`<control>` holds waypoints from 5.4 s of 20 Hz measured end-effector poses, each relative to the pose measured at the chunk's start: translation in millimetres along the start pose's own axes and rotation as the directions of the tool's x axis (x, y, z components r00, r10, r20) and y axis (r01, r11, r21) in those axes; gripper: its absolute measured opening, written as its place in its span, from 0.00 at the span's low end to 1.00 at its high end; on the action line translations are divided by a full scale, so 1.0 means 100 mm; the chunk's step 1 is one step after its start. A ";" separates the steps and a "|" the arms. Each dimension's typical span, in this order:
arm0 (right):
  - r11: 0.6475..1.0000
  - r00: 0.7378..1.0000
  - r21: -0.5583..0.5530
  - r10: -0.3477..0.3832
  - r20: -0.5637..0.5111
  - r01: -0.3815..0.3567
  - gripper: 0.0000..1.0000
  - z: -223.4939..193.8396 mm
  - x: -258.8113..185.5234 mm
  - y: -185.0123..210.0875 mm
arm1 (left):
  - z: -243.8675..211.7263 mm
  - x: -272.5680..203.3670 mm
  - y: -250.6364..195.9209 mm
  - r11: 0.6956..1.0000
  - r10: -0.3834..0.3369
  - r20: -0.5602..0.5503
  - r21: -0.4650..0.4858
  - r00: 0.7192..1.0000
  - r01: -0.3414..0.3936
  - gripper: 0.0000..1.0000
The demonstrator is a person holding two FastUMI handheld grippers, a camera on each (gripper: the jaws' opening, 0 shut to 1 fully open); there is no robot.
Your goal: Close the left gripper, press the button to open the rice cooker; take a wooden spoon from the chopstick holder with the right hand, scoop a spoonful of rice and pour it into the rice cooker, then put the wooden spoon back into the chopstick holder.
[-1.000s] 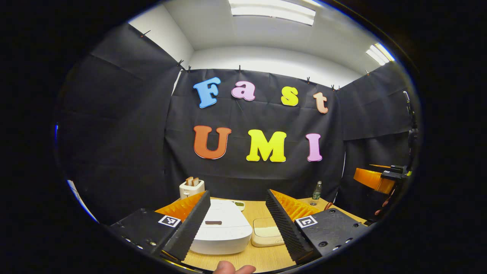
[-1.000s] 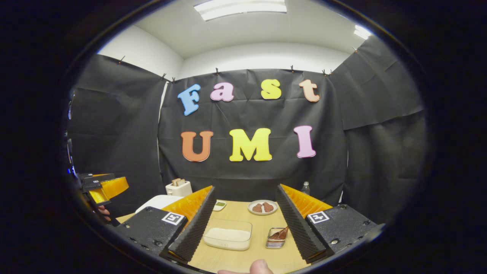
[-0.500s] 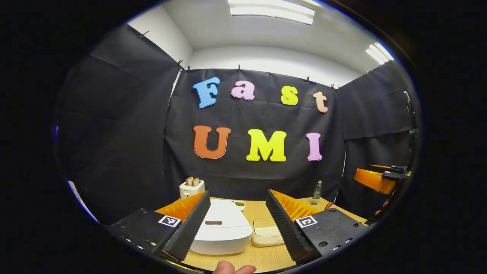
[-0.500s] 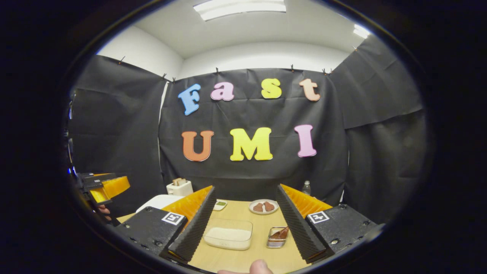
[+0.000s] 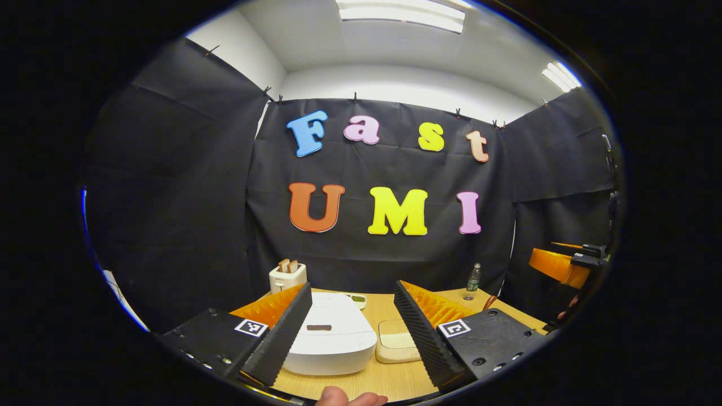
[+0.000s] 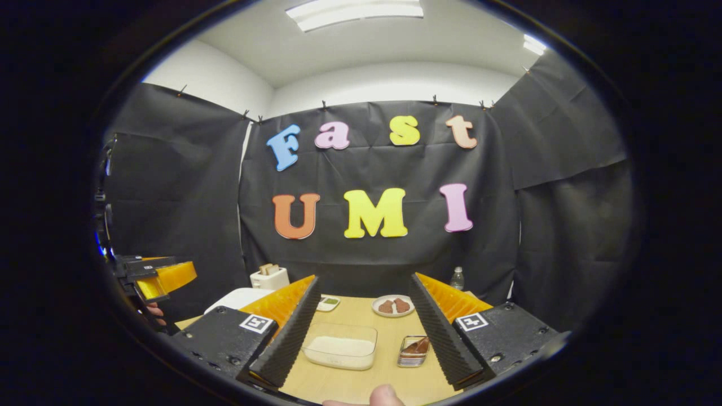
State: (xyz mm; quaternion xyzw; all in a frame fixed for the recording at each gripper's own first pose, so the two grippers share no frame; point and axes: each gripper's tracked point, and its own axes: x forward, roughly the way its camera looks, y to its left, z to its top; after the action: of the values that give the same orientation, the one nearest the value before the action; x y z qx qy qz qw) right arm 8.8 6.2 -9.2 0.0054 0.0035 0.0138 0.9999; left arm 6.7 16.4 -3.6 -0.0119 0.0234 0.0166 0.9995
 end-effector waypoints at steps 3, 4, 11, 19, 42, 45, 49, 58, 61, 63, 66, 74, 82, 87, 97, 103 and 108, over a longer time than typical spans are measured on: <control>1.000 1.000 -0.002 0.002 0.000 -0.002 1.00 0.01 0.04 -0.04 | 0.02 0.04 0.06 1.000 0.005 0.000 -0.017 1.000 -0.005 0.94; 1.000 1.000 -0.004 0.000 0.001 0.000 0.99 0.00 0.06 -0.05 | 0.02 0.05 0.09 1.000 0.006 0.000 -0.026 1.000 -0.006 0.94; 0.999 0.999 -0.017 -0.039 -0.017 0.039 0.99 -0.07 0.18 -0.26 | -0.08 0.32 0.44 0.999 0.016 -0.121 -0.048 0.993 -0.022 0.94; 0.994 0.993 -0.085 -0.075 -0.091 0.067 0.99 -0.31 0.29 -0.66 | -0.95 0.91 0.65 0.995 0.009 -0.498 -0.080 0.867 -0.056 0.18; 0.993 0.984 -0.074 -0.103 -0.145 0.093 1.00 -0.63 0.30 -1.02 | -2.08 1.21 0.63 0.984 0.046 -0.805 -0.067 0.591 -0.167 0.00; 0.990 0.986 -0.098 -0.117 -0.120 0.106 0.99 -0.53 0.23 -1.07 | -1.89 1.26 0.65 0.986 0.059 -0.736 -0.060 0.675 -0.152 0.00; 0.988 0.989 -0.095 -0.127 -0.080 0.119 1.00 -0.40 0.15 -1.09 | -1.24 1.43 0.73 0.981 0.117 -0.538 -0.068 0.835 -0.181 0.01; 0.989 0.991 -0.101 -0.114 -0.064 0.107 0.99 -0.34 0.02 -1.04 | -0.57 1.47 0.74 0.986 0.151 -0.293 -0.025 0.944 -0.166 0.23; 0.995 0.996 -0.068 -0.080 -0.040 0.077 0.99 -0.26 0.00 -1.01 | -0.32 1.34 0.65 0.989 0.131 -0.213 -0.041 0.968 -0.142 0.58; 0.997 0.997 -0.043 -0.066 -0.041 0.064 1.00 -0.24 0.00 -1.01 | -0.23 1.27 0.60 0.990 0.117 -0.175 -0.053 0.978 -0.128 0.93; 0.996 0.996 -0.056 -0.075 -0.047 0.073 1.00 -0.25 0.05 -1.05 | -0.08 1.05 0.53 0.993 0.094 -0.111 -0.054 0.989 -0.100 0.94; 0.998 0.997 -0.045 -0.049 -0.051 0.047 1.00 -0.29 0.28 -1.01 | 0.02 0.50 0.21 0.999 0.031 0.024 0.039 0.999 -0.032 0.94; 0.999 0.990 -0.023 -0.049 -0.129 0.046 1.00 -0.69 0.77 -1.29 | -0.15 0.11 0.00 0.996 0.028 0.104 0.081 0.994 -0.037 0.94; 0.999 0.982 -0.005 -0.032 -0.186 0.031 0.99 -1.05 1.06 -1.39 | -0.37 0.04 -0.03 1.000 0.019 0.072 -0.014 0.997 -0.018 0.94; 0.980 0.916 0.129 -0.091 -0.391 0.153 1.00 -2.11 1.48 -1.93 | -0.34 0.05 0.16 0.999 0.045 0.070 -0.003 0.997 -0.045 0.94; 0.963 0.888 0.225 -0.033 -0.458 0.152 0.80 -2.57 1.86 -1.98 | -0.35 0.07 0.23 0.998 0.060 0.064 -0.006 0.996 -0.060 0.94; 0.942 0.872 0.306 0.031 -0.489 0.138 0.76 -2.84 2.09 -2.00 | -0.40 0.07 0.29 0.997 0.079 0.043 -0.013 0.996 -0.079 0.94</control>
State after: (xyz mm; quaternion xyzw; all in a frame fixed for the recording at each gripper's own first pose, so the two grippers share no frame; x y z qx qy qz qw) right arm 221.1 -185.1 -297.0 0.1695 0.2573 -0.0142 0.9512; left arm 10.4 44.6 -44.7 -0.0164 0.0023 0.0565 0.9983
